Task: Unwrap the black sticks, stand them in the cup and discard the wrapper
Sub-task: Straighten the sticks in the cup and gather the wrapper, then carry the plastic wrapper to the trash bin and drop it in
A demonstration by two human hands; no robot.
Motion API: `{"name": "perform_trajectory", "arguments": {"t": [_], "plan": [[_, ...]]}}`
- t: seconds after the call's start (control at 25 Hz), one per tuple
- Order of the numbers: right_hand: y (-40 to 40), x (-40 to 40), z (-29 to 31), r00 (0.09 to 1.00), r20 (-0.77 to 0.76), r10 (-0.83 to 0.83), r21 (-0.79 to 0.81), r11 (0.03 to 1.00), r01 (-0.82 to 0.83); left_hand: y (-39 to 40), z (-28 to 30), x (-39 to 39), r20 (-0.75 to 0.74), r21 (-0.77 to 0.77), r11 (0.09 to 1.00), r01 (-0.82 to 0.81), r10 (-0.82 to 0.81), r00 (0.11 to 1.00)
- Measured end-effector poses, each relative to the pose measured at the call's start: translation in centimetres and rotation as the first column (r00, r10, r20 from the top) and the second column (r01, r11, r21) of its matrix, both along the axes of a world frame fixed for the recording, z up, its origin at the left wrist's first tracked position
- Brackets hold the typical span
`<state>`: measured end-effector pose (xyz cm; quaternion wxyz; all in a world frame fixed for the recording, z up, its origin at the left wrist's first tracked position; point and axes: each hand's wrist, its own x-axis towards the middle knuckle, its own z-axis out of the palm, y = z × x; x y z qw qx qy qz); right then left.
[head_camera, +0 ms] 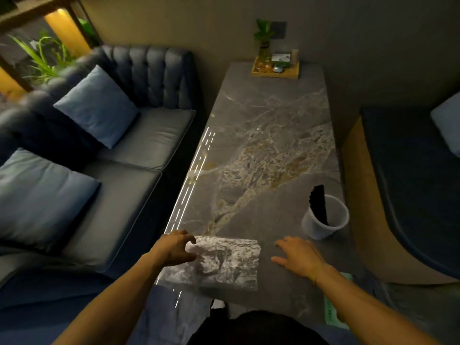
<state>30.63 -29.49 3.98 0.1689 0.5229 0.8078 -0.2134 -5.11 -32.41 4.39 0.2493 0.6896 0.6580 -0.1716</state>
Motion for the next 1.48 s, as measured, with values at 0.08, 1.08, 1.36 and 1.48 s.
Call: {"name": "perform_trajectory", "arguments": {"t": [0.08,1.08,1.36,1.48], "plan": [[0.1,-2.7,-0.1,0.999,0.006,-0.034,-0.008,0.999,0.034,0.1,-0.6,-2.0,-0.023,-0.008,1.0,0.019,-0.02,1.0],[-2.1,-8.5,-4.6,0.553,-0.338,-0.762,-0.338,0.646,0.684,1.4,-7.5,-5.6,0.042,0.116,0.985,0.125,-0.131,0.99],[-1.6,-7.3,-0.6,0.288,-0.623,-0.727,-0.447,0.633,0.632,4.2,-4.7,-2.9,0.44,-0.098,0.995,0.002,0.042,0.897],[-1.5,-7.4,1.7,0.216,-0.69,-0.69,-0.435,0.635,0.639,5.8,-2.7,-0.3,0.576,-0.09,0.993,0.071,-0.006,0.817]]}}
